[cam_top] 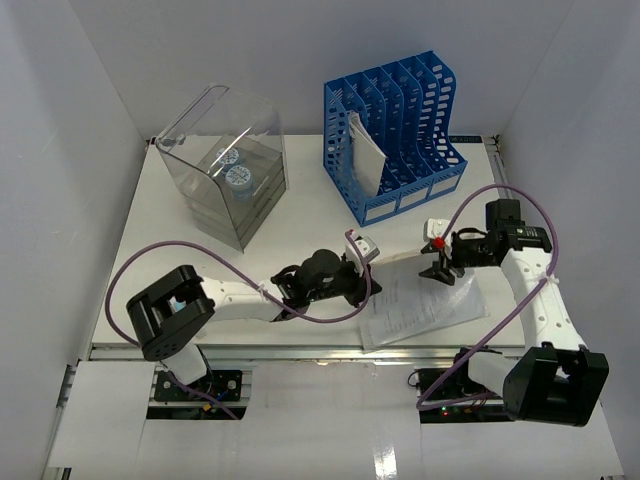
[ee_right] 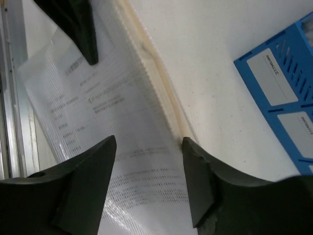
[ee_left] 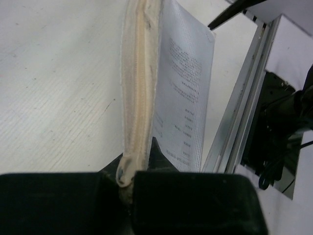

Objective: Organize the desk

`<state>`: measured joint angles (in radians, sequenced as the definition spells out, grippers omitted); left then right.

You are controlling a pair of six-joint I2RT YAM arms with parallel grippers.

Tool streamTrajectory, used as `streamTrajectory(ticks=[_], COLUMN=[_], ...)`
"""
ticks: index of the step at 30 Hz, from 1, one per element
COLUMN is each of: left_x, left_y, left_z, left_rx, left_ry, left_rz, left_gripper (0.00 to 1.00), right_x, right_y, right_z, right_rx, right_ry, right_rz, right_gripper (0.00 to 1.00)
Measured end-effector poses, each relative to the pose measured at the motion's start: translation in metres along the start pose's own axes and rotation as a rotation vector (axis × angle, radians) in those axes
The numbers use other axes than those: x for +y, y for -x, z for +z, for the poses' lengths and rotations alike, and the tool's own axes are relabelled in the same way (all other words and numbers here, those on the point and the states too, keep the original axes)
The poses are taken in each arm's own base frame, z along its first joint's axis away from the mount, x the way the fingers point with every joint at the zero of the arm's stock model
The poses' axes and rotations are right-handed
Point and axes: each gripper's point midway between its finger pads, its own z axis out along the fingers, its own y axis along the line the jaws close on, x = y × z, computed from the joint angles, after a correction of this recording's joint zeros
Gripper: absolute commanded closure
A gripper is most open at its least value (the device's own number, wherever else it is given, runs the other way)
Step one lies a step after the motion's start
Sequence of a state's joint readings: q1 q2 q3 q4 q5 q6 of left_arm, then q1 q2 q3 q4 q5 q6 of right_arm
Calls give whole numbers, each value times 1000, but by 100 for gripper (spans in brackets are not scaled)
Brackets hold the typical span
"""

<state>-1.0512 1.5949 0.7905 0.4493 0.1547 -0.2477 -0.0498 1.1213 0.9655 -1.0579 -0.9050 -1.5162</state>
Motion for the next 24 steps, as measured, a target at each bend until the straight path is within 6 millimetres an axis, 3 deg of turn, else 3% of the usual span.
streamTrajectory(ticks=[1,4,10,14,17,21,22,24], left_x=[-1,-4,-11,-11,-10,-8,-6,3], left_y=[3,19,57,64,67,80,82,85], left_z=[-4,-16,-41,-57,-63,-69,-72,-81], left_rx=[10,43,69,91,118,137,146,169], left_ry=[-2,-5,-15,-16,-16,-2,7,42], left_rz=[27,129,315,401,453,512,524,540], left_gripper=[100,100,100,100,100,100,100,100], right_x=[3,9,-5,-4,7,27,29,27], right_y=[3,14,61,93,99,100,101,103], right_z=[-2,-8,-21,-11,5,26,28,28], right_rx=[-2,-12,-45,-82,-81,-45,-39,-13], right_ry=[11,24,-7,65,151,266,286,299], right_rz=[-38,-169,-408,-501,-504,-492,-480,-464], right_gripper=[2,10,9,5,1,16,23,27])
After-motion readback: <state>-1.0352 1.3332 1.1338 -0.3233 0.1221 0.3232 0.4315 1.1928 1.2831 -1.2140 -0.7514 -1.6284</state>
